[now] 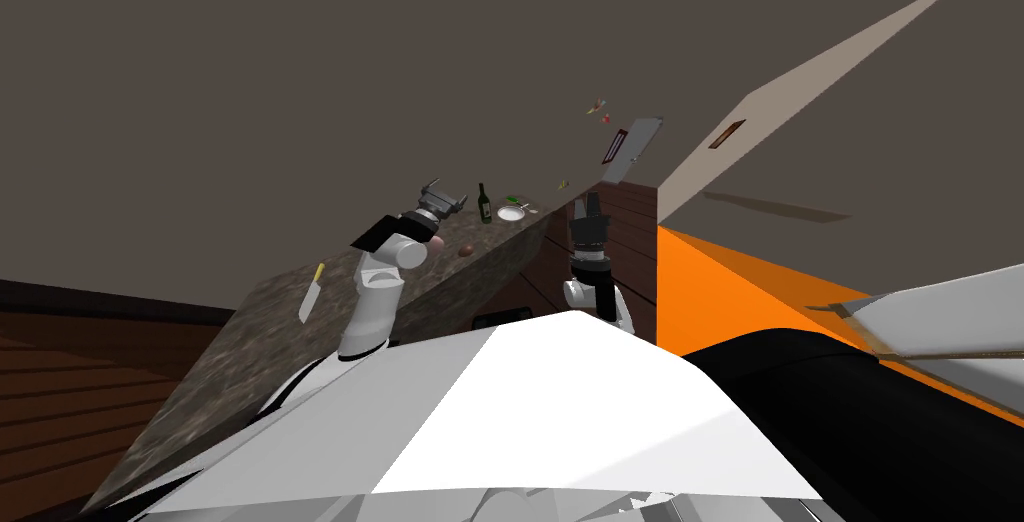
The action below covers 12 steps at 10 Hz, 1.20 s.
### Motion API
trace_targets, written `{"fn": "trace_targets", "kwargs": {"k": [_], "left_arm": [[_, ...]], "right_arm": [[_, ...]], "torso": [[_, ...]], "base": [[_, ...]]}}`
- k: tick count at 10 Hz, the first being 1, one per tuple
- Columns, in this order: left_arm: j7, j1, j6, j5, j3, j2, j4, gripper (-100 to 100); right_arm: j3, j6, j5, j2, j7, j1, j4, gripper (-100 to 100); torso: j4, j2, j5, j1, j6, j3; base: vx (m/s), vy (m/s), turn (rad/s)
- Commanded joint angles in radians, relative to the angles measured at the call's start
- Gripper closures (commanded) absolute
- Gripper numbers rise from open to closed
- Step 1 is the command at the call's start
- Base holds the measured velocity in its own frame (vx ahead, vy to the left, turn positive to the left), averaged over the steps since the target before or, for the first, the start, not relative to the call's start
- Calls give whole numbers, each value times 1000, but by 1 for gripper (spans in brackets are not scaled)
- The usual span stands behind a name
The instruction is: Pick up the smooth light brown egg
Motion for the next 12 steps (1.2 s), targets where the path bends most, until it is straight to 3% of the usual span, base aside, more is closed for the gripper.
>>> {"fn": "trace_targets", "kwargs": {"k": [1,2,3,4,5,7,8,9,12], "left_arm": [[19,-19,50,12,-2,2,9,-100],[19,-19,55,12,-2,2,9,-100],[50,-61,97,42,-6,12,36,-100],[50,-61,122,42,-6,12,36,-100],[78,-101,153,68,-10,22,64,-100],[78,-101,193,68,-10,22,64,-100],[103,-139,231,92,-14,32,92,-100],[103,-139,259,92,-14,32,92,-100],[142,-205,347,132,-23,50,149,-100]], "right_arm": [[0,0,0,0,0,0,0,0],[0,0,0,0,0,0,0,0],[0,0,0,0,0,0,0,0],[0,0,0,0,0,0,0,0],[0,0,0,0,0,0,0,0],[0,0,0,0,0,0,0,0],[0,0,0,0,0,0,0,0],[0,0,0,0,0,0,0,0],[0,0,0,0,0,0,0,0]], "torso": [[0,0,0,0,0,0],[0,0,0,0,0,0],[0,0,0,0,-1,0],[0,0,0,0,0,0],[0,0,0,0,-1,0],[0,0,0,1,-1,0],[0,0,0,1,-1,0],[0,0,0,1,0,0],[0,1,0,1,-1,0]], "base": [[3,0,-52],[2,0,11],[2,-1,-82],[2,3,-51],[2,4,-78],[1,3,-25],[0,3,-75],[0,7,-51],[-2,11,-66]]}}
